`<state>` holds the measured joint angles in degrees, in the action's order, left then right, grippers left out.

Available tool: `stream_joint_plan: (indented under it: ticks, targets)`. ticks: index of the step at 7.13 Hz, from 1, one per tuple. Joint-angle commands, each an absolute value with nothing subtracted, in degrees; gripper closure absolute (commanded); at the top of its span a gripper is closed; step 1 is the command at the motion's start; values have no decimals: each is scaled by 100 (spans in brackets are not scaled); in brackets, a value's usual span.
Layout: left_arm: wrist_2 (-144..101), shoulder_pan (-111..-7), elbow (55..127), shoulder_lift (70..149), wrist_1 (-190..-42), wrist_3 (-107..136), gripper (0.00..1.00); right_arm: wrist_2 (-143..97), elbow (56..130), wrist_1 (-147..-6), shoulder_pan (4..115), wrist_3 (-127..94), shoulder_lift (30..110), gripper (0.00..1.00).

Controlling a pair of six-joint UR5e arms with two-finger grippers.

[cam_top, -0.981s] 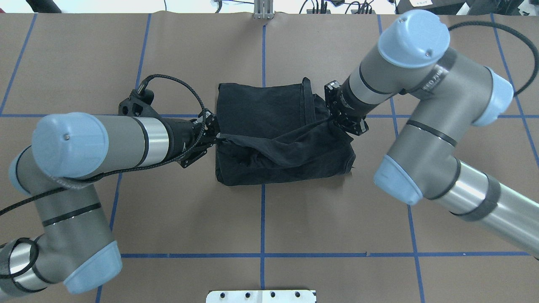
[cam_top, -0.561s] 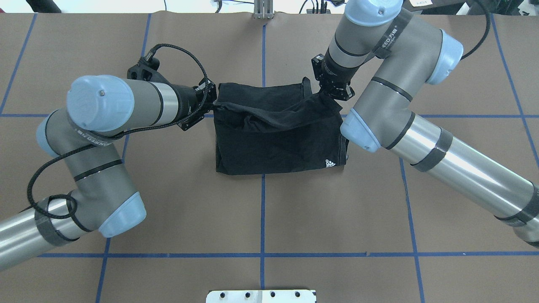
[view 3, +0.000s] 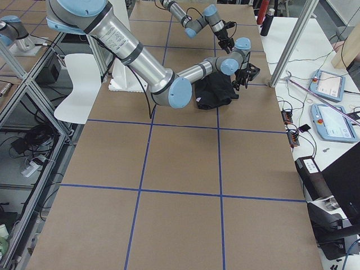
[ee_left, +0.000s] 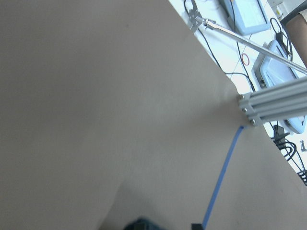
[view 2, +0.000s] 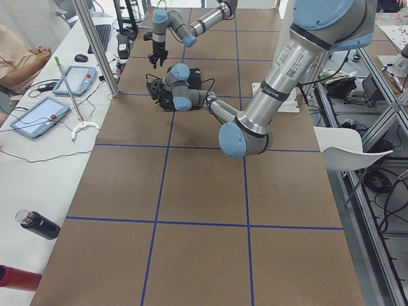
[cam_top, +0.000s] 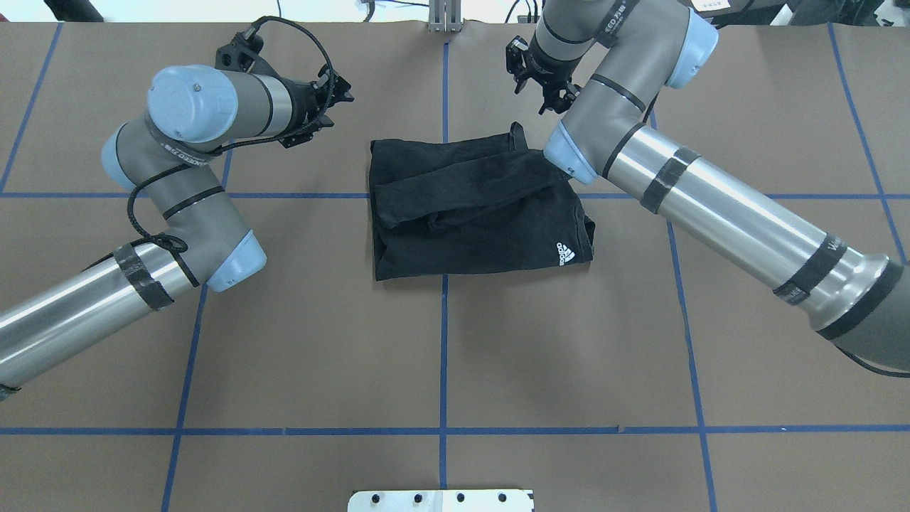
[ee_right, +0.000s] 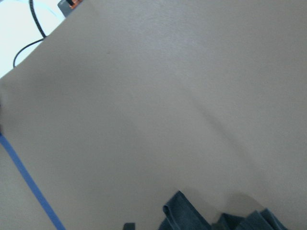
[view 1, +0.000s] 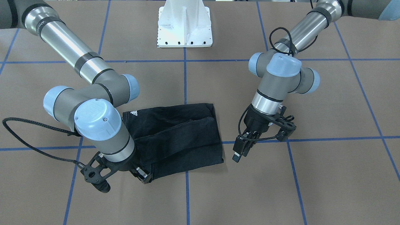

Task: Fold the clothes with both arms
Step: 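Open both grippers and raise them away from the folded shirt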

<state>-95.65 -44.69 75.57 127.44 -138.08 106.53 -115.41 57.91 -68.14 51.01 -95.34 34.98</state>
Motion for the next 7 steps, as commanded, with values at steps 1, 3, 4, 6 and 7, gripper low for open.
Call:
stream_joint_plan:
  ticks: [1,3,4,6,7]
  targets:
    - [-9589,-4562,7505,12779,-13956,10582,1,-11793,5668,-6662,5379,-9325,3375,0]
    - [-9981,-4570,7811,12692,-13913,10434,1,-11777,6663,-6627,5100,-9378,4055,0]
    - [-10167,-4631,7900,12691,-13887,10250,1,-11673,7315,-6697,4871,-9735,4356,3]
    - [-10448,-4955,7901,12648,-13878,9856,3,-10957,8169,-7098,4206,-10466,4552,100]
    - [-10694,-5157,7901,12621,-13852,9548,2,-10438,8522,-7580,3766,-10450,4509,100]
